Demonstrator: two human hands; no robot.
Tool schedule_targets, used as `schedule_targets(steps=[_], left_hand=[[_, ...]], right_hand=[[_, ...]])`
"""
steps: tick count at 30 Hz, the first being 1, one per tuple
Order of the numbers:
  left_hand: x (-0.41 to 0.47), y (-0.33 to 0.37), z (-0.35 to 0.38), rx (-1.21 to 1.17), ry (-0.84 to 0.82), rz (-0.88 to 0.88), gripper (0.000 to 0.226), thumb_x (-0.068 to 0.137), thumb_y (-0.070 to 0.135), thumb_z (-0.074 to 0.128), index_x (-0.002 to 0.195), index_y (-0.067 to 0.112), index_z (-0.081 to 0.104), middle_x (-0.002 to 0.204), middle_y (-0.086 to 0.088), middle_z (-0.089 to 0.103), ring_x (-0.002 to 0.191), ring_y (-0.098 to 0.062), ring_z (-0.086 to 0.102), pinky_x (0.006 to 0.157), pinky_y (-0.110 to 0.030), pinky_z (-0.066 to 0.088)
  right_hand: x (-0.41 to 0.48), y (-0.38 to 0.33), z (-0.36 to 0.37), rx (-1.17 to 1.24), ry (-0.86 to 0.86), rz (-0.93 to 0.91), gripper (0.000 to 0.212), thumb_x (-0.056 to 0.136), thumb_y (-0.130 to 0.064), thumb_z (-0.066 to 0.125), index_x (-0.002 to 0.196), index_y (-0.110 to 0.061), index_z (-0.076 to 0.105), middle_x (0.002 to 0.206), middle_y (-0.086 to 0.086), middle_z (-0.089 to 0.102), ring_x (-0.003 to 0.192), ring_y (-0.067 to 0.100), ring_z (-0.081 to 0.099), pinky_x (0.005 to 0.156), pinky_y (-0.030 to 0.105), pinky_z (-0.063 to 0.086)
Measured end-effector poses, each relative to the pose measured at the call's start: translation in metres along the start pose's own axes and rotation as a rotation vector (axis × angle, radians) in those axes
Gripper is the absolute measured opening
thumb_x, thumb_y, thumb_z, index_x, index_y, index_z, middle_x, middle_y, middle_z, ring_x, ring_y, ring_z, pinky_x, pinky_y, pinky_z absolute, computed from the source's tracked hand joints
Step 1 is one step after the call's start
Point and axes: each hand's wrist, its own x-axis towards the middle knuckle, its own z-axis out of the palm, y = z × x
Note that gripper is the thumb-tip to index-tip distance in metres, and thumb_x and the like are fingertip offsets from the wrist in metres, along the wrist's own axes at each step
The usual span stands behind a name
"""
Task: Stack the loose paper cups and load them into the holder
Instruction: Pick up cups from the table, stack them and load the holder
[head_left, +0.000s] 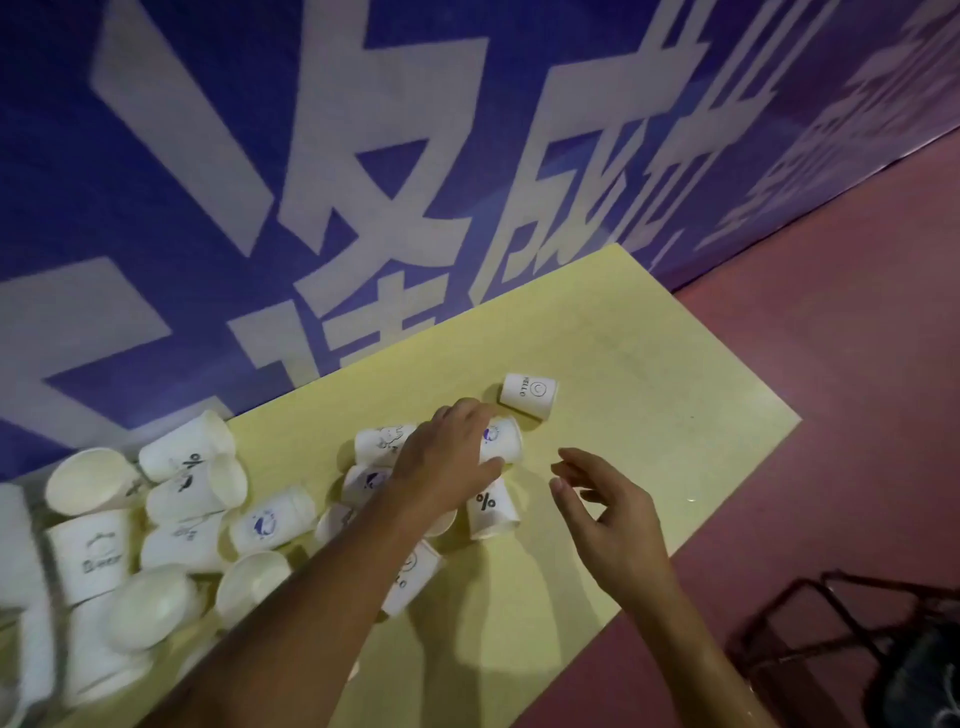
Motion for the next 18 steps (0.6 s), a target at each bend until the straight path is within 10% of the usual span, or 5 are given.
schedule_targets(steps=[18], left_hand=[[0.180, 0.036, 0.081, 0.423, -0.154, 0.119, 0.055, 0.094, 0.026, 0.054, 0.146, 0.023, 0.039, 0.135, -0.003, 0.057, 0.113, -0.025, 0.059, 0.094, -0.040, 0.046]], right_hand=[[0.087, 0.094, -0.048, -0.048, -0.148, 0.084, 0.035, 0.100, -0.036, 0.064, 0.135, -0.031, 0.063, 0.116, -0.023, 0.069, 0.108, -0.010, 0.060, 0.082, 0.007, 0.046]])
